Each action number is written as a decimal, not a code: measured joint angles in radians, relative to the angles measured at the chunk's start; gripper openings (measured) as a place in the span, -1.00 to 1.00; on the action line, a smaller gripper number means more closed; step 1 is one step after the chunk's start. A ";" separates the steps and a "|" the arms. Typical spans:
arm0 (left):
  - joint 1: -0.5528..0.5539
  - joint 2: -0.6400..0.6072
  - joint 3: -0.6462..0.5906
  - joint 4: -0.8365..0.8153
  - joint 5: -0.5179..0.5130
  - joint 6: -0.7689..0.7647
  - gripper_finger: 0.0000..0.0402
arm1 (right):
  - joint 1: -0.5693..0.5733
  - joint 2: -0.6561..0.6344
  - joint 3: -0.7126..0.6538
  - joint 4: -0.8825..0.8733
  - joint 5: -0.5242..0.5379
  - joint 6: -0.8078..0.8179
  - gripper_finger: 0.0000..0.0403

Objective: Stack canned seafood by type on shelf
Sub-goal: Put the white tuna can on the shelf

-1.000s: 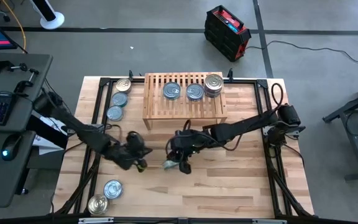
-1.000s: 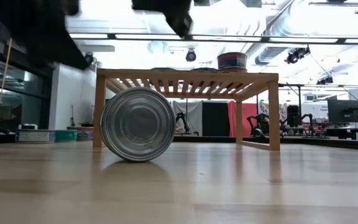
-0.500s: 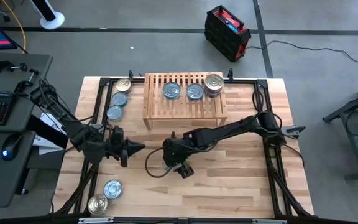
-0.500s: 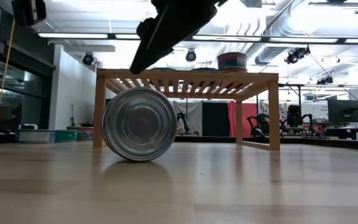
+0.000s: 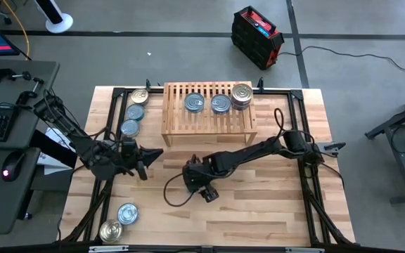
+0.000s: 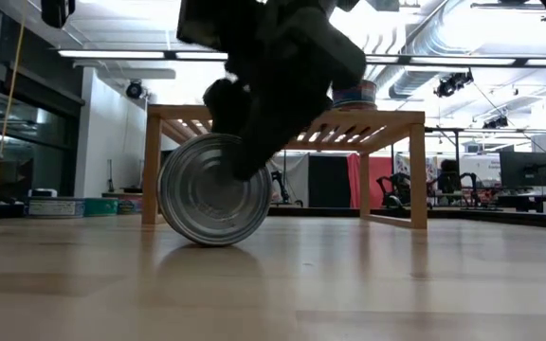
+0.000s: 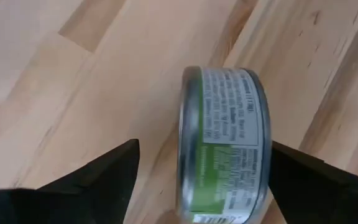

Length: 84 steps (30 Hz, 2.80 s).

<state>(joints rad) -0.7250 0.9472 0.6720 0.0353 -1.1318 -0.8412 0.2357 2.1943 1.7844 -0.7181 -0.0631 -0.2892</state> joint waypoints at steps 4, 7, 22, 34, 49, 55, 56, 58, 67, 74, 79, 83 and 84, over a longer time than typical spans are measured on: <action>0.000 -0.029 0.000 0.089 -0.007 0.143 -1.00 | 0.019 -0.003 0.002 0.004 0.082 0.000 0.20; 0.000 -0.078 0.000 0.158 -0.008 0.270 -1.00 | 0.032 -0.003 0.021 -0.021 0.104 0.003 -0.20; -0.051 -0.354 0.000 0.353 -0.008 0.763 -1.00 | -0.002 -0.003 0.411 0.108 0.642 -0.226 -0.45; -0.056 -0.371 0.000 0.350 -0.008 0.801 -1.00 | -0.240 0.033 0.410 0.205 0.785 -0.395 -0.45; -0.056 -0.372 0.001 0.335 -0.005 0.765 -1.00 | -0.302 0.095 0.409 0.207 0.744 -0.443 -0.22; -0.056 -0.371 0.001 0.335 -0.005 0.752 -1.00 | -0.299 0.096 0.409 0.173 0.725 -0.397 -0.19; -0.056 -0.372 0.001 0.335 -0.005 0.752 -1.00 | -0.299 0.095 0.409 0.162 0.717 -0.384 -0.19; -0.056 -0.371 0.001 0.335 -0.005 0.751 -1.00 | -0.299 0.093 0.416 0.146 0.690 -0.355 -0.18; -0.056 -0.372 0.001 0.335 -0.006 0.737 -1.00 | -0.310 0.091 0.508 -0.001 0.532 -0.160 -0.06; -0.056 -0.372 0.001 0.335 -0.006 0.738 -1.00 | -0.314 0.089 0.526 -0.056 0.518 -0.091 0.15; -0.056 -0.371 0.001 0.335 -0.006 0.738 -1.00 | -0.314 0.089 0.527 -0.056 0.519 -0.093 0.19; -0.056 -0.372 0.001 0.335 -0.006 0.738 -1.00 | -0.314 0.081 0.527 -0.060 0.516 -0.092 0.19; -0.056 -0.372 0.001 0.335 -0.006 0.738 -1.00 | -0.314 0.074 0.527 -0.061 0.512 -0.093 0.19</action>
<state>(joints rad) -0.7807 0.5755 0.6731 0.3702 -1.1374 -0.1036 -0.0784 2.2682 2.3112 -0.7790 0.4488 -0.3827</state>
